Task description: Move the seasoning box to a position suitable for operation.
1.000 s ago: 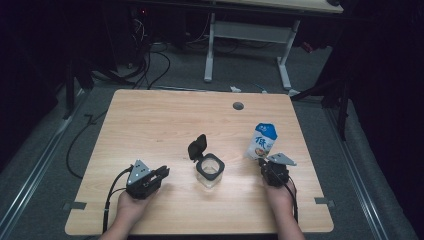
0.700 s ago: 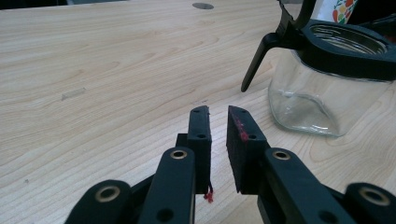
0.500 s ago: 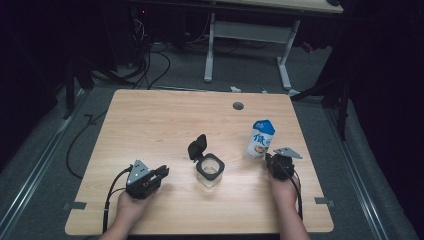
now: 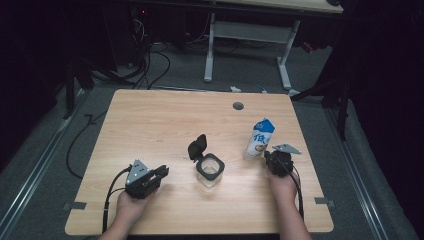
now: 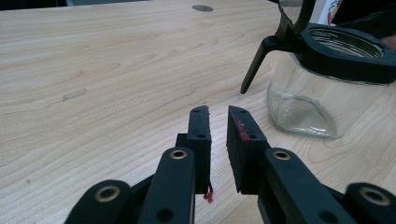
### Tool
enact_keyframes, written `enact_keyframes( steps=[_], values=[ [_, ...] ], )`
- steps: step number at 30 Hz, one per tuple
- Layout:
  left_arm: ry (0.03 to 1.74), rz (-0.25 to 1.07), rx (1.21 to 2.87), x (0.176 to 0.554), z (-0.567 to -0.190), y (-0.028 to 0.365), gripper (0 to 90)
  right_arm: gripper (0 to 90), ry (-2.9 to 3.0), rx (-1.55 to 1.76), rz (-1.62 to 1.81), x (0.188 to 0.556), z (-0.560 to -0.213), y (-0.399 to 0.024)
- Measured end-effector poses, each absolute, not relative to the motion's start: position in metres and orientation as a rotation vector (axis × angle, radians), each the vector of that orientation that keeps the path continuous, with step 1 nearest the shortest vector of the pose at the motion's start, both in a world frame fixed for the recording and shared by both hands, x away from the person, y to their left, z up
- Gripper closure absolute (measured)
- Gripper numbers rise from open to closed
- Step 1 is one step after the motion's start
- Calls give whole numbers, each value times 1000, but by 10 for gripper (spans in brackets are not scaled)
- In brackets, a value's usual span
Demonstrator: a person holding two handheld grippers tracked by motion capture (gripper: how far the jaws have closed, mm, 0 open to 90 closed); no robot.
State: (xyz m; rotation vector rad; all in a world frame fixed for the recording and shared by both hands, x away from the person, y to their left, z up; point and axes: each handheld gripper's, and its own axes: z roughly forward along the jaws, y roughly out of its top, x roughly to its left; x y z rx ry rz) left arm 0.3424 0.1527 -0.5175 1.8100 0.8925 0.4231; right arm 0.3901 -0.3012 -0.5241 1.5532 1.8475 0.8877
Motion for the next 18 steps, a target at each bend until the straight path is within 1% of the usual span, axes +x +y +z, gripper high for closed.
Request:
enact_keyframes(
  steps=[3,5,6,7,9,14,18],
  values=[
    [892,423,1814,342,-518,152,779,900,1846,1528,928,379,-520,-296],
    [898,429,1817,342,-518,152,738,900,1856,1497,956,373,-517,-288],
    [904,435,1816,343,-518,152,704,900,1870,1462,981,370,-512,-276],
    [912,447,1818,343,-518,153,704,900,1870,1462,981,370,-512,-276],
    [924,440,1809,344,-519,154,674,900,1881,1434,1006,370,-509,-261],
    [925,442,1808,344,-520,157,676,900,1925,1388,1006,385,-507,-227],
    [926,437,1812,345,-520,158,679,900,1942,1403,960,401,-513,-214]
  ],
)
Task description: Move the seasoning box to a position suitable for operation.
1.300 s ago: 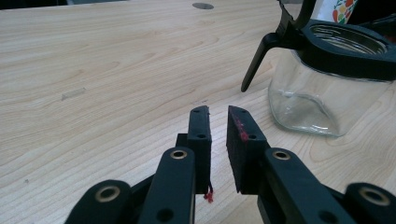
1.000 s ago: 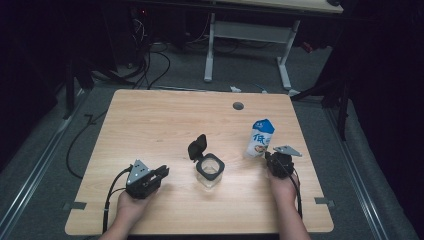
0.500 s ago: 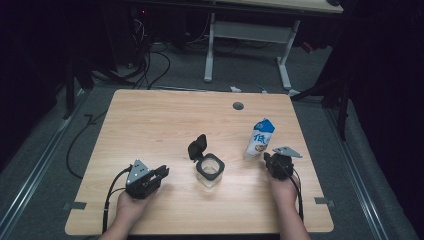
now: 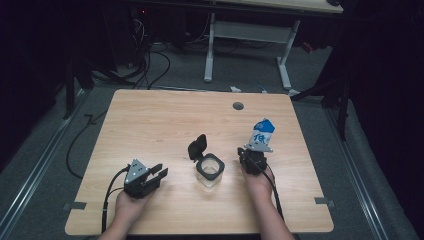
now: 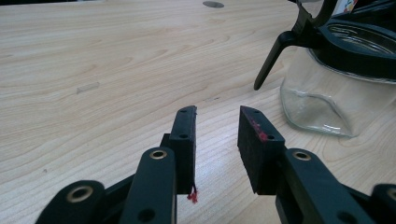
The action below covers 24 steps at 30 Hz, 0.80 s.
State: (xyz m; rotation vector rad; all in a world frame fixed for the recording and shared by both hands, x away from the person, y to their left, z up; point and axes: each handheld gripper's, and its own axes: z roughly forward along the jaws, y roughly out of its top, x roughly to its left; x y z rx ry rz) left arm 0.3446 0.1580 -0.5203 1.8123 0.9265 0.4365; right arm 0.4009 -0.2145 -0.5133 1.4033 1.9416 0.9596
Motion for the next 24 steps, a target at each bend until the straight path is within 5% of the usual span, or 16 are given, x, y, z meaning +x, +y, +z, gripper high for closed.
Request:
enact_keyframes(
  steps=[24],
  values=[
    [911,431,1825,344,-522,153,690,876,1930,1430,879,380,-522,-250]
  ],
)
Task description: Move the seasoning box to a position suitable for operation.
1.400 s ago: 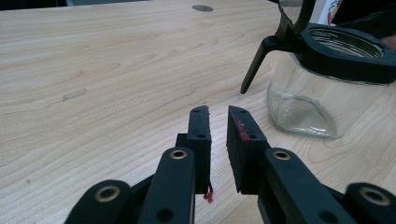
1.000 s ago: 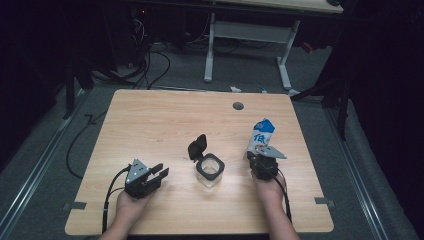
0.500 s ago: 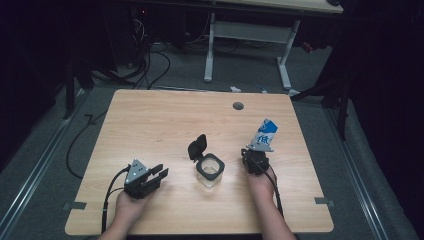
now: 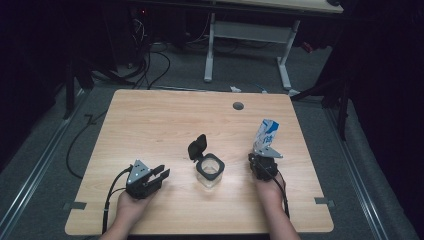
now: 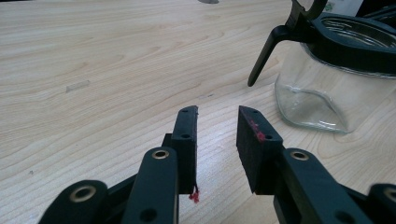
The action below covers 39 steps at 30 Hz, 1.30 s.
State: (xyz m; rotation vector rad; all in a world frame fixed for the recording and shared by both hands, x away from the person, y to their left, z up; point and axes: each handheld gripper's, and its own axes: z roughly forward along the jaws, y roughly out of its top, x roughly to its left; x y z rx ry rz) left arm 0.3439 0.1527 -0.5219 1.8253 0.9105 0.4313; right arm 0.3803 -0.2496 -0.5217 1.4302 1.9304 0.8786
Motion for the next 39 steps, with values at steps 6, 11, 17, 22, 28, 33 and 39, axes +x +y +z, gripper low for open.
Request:
enact_keyframes(
  steps=[6,11,17,22,28,33,39],
  values=[
    [913,434,1826,344,-522,154,683,870,1922,1443,866,373,-523,-261],
    [914,436,1827,344,-522,155,683,863,1906,1464,867,368,-523,-274],
    [921,443,1827,345,-522,156,683,824,1880,1464,879,357,-521,-289],
    [922,441,1824,345,-522,157,681,679,1817,1460,936,351,-512,-295],
    [919,434,1826,345,-523,157,679,649,1771,1455,994,358,-499,-295],
    [925,434,1822,346,-523,159,679,644,1707,1462,1021,367,-489,-294],
    [928,434,1825,346,-524,159,679,578,1688,1467,1029,375,-487,-293]
  ],
)
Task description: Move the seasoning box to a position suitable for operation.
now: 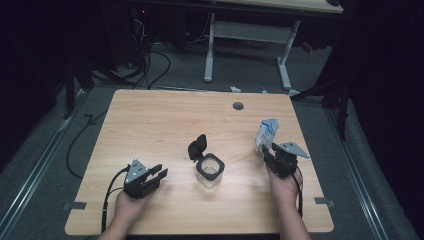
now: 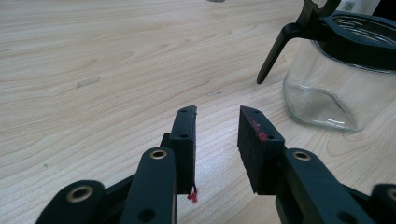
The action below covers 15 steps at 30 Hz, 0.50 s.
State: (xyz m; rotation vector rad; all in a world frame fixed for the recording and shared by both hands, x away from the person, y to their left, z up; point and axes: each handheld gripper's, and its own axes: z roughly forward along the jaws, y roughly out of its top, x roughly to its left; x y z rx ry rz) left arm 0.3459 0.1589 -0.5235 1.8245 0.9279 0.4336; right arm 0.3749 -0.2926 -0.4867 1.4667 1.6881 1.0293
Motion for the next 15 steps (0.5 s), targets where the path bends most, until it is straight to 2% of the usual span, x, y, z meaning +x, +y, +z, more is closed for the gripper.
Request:
enact_keyframes(
  steps=[4,10,15],
  values=[
    [927,434,1824,346,-524,158,678,562,1671,1477,1016,377,-486,-292],
    [931,432,1822,346,-524,159,678,636,1669,1477,1004,379,-489,-292],
    [931,432,1824,346,-524,159,678,636,1663,1463,1009,378,-488,-292]
  ],
)
